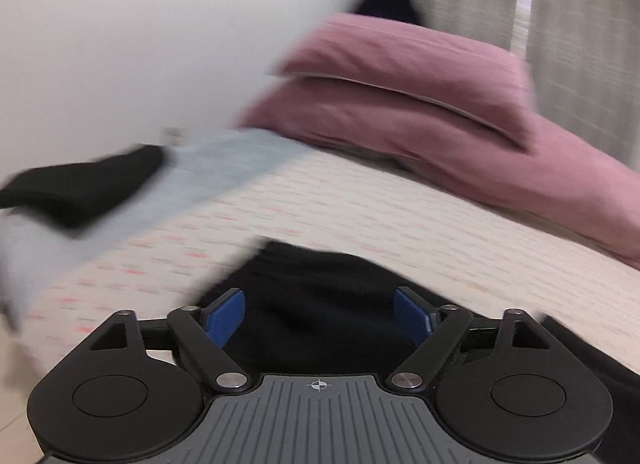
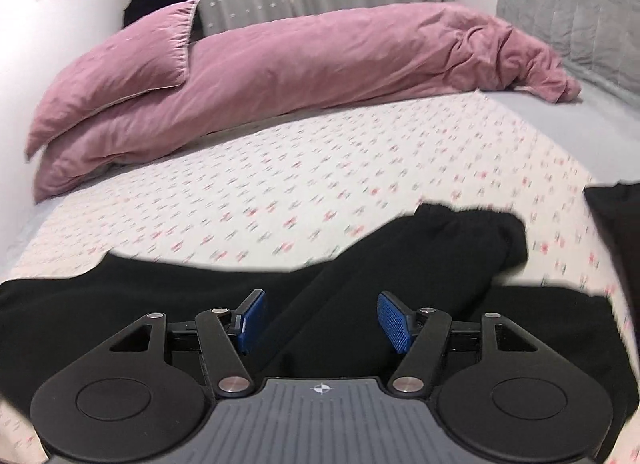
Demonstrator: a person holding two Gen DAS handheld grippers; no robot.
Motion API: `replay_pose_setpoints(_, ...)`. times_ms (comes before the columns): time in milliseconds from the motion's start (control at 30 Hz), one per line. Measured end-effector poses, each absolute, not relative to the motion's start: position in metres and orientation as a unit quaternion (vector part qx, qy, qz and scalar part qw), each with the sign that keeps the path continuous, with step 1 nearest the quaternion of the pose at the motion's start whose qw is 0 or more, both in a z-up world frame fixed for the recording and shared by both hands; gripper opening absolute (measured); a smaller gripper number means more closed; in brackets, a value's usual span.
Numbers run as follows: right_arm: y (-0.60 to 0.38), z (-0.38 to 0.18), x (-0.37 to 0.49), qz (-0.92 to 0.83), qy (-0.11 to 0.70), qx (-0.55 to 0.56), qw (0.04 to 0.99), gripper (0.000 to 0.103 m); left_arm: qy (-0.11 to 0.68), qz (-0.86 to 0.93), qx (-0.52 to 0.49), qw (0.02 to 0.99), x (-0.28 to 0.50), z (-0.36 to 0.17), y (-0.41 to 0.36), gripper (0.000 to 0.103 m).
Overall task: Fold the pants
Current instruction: 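Grasp a pant cuff with the right gripper while the left gripper releases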
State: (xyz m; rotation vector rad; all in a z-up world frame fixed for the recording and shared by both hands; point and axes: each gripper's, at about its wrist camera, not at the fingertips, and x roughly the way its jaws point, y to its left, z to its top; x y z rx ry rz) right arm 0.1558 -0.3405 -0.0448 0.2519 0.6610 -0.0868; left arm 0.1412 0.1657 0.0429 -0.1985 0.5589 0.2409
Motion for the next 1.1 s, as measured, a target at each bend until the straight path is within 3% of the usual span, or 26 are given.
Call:
replay_pose_setpoints(167,-0.373,-0.053,0.182,-0.079,0.332,0.134,0.930,0.060,0.347,-0.055,-0.122,0.928,0.161,0.020,0.105,0.086)
replay_pose_setpoints(433,-0.381,-0.080,0.223,-0.091,0.354,0.164,0.916,0.060,0.386,-0.214,-0.068,0.895,0.164,-0.017,0.027,0.087)
replay_pose_setpoints(533,-0.378,-0.095,0.233,-0.114,0.368,0.137,0.913,0.042,0.385,-0.261,-0.071,0.883,0.164,-0.021,0.005,0.087)
replay_pose_setpoints(600,-0.378,-0.098,0.231,-0.134,0.364,0.114,0.915,0.010,0.382,-0.294,-0.078,0.873,0.160,-0.022,-0.009,0.087)
replay_pose_setpoints(667,-0.386,-0.092,0.225,-0.138,0.357,0.130,0.915,0.006,0.378,-0.329,-0.078,0.862,0.159,-0.022,-0.024,0.087)
replay_pose_setpoints(967,-0.417,-0.051,0.152,-0.152,0.290,0.152,0.933,0.005,0.355,-0.455,-0.043,0.816,0.136,-0.023,-0.080,0.083)
replay_pose_setpoints(1100,-0.431,-0.047,0.112,-0.162,0.277,0.171,0.931,0.005,0.349,-0.474,-0.007,0.808,0.122,-0.029,-0.095,0.068)
